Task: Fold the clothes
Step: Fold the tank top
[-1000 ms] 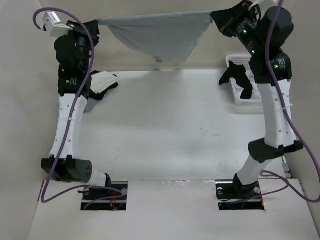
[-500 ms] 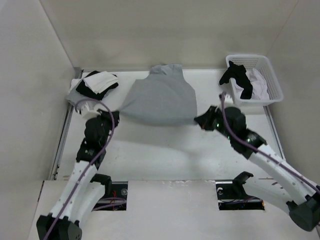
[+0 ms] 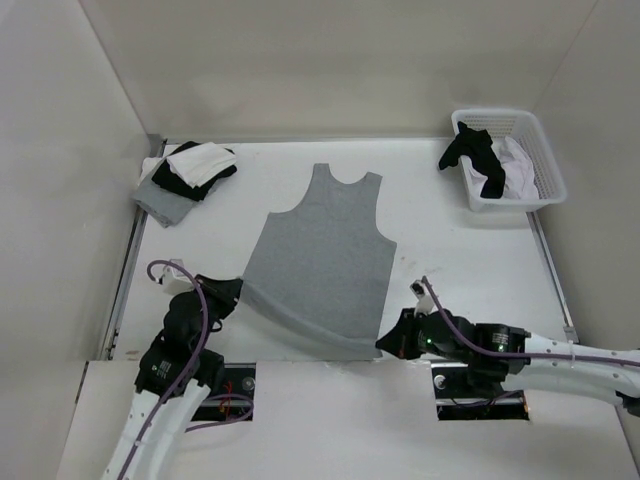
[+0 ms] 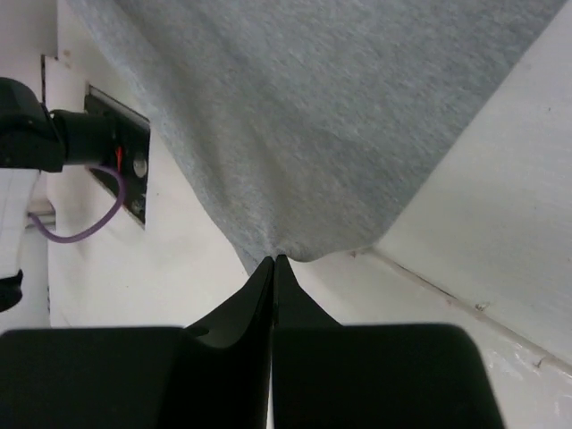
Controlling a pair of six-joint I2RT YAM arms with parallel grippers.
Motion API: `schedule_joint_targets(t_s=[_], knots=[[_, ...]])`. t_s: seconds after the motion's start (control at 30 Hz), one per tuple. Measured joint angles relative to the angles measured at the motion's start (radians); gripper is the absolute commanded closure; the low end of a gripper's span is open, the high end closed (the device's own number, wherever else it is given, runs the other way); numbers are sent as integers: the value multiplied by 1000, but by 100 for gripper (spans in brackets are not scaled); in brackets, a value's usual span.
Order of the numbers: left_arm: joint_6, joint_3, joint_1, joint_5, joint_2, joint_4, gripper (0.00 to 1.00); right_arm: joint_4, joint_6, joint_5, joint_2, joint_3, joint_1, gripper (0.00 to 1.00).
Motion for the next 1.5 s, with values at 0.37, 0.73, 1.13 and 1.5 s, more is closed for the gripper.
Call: schedule_joint_targets(t_s=[0.37, 0.73, 1.13, 1.5], knots=[[36, 128, 2, -94, 796, 511, 97, 162, -234, -177, 410, 225, -681, 100], [100, 970, 82, -30, 1783, 845, 58, 391, -369, -412, 1163, 894, -1099, 68], [83, 306, 87, -23, 1404, 982, 59, 528, -346, -341, 1068, 478, -970, 99], [32, -43, 118, 34, 1252, 1062, 55, 692, -264, -206, 756, 95, -736, 67]])
